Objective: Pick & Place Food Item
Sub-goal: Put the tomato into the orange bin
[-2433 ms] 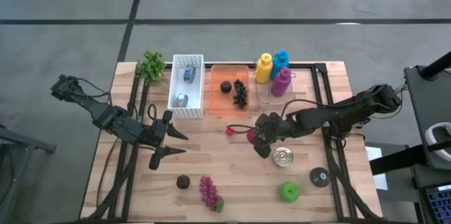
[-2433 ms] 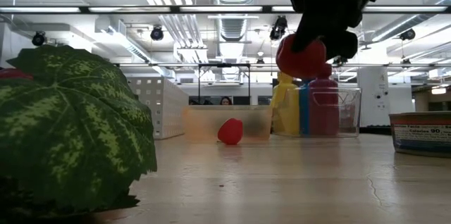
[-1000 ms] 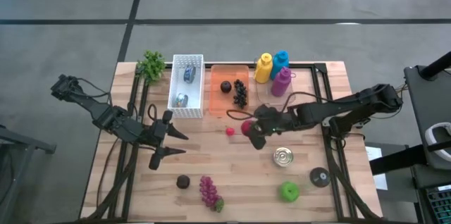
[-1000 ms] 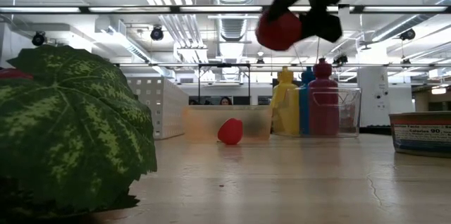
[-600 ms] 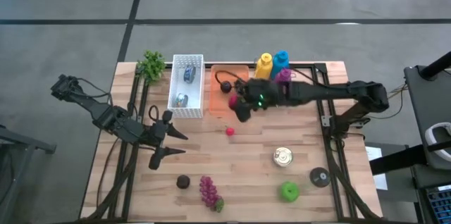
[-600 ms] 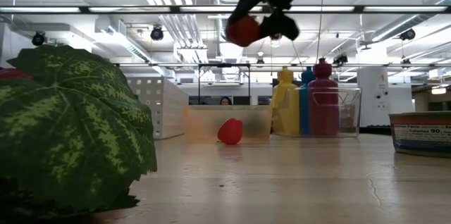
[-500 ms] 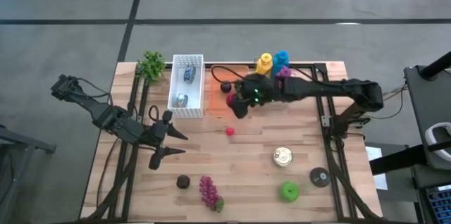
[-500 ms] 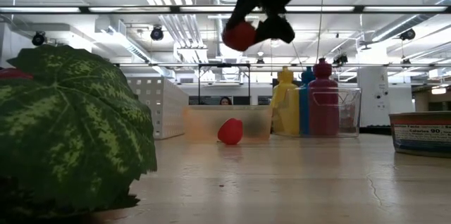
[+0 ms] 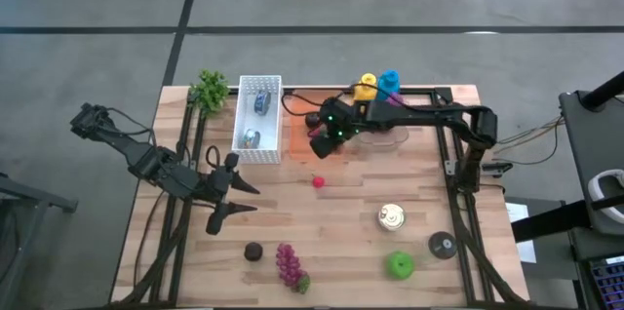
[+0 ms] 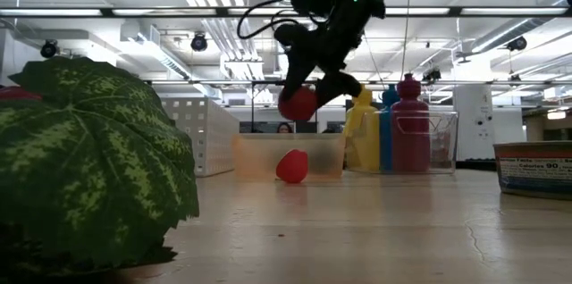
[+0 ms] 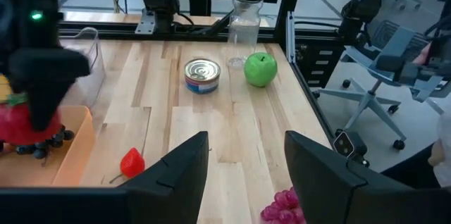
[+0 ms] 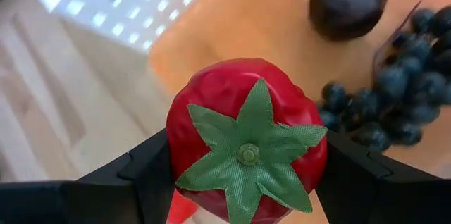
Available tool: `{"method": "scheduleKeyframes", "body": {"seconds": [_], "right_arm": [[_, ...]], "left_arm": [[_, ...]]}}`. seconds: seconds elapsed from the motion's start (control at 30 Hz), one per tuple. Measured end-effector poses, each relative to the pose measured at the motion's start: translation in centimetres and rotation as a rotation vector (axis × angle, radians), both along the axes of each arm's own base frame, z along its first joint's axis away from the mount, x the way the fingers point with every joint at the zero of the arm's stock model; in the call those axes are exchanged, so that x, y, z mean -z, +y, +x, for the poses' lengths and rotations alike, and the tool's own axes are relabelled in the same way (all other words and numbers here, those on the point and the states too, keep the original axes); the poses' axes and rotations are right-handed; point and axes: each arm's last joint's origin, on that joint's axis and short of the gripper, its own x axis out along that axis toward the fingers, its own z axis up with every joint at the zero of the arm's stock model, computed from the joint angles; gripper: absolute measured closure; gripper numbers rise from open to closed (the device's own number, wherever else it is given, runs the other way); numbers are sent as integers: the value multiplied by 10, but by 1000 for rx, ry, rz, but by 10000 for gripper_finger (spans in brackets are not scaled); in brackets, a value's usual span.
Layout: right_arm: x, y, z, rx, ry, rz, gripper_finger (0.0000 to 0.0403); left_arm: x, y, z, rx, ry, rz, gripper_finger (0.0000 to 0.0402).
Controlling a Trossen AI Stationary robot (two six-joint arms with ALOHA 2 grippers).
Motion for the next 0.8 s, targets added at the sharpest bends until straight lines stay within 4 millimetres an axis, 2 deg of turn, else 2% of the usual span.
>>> {"method": "scheduleKeyframes", "body": {"seconds": [0.17, 0.5, 0.63, 0.8], "right_arm": [[1, -12, 10, 14, -10, -9, 143], [2, -20, 20, 26, -28, -30, 142], [6, -33, 17, 66, -20, -21, 142], [-5, -54, 7, 127, -51, -27, 142]], "left_arm": [[0, 0, 0, 0, 0, 0, 216], [0, 0, 0, 0, 0, 0, 209], [0, 0, 0, -1, 0, 0, 203], [0, 0, 0, -1, 0, 0, 195]]}}
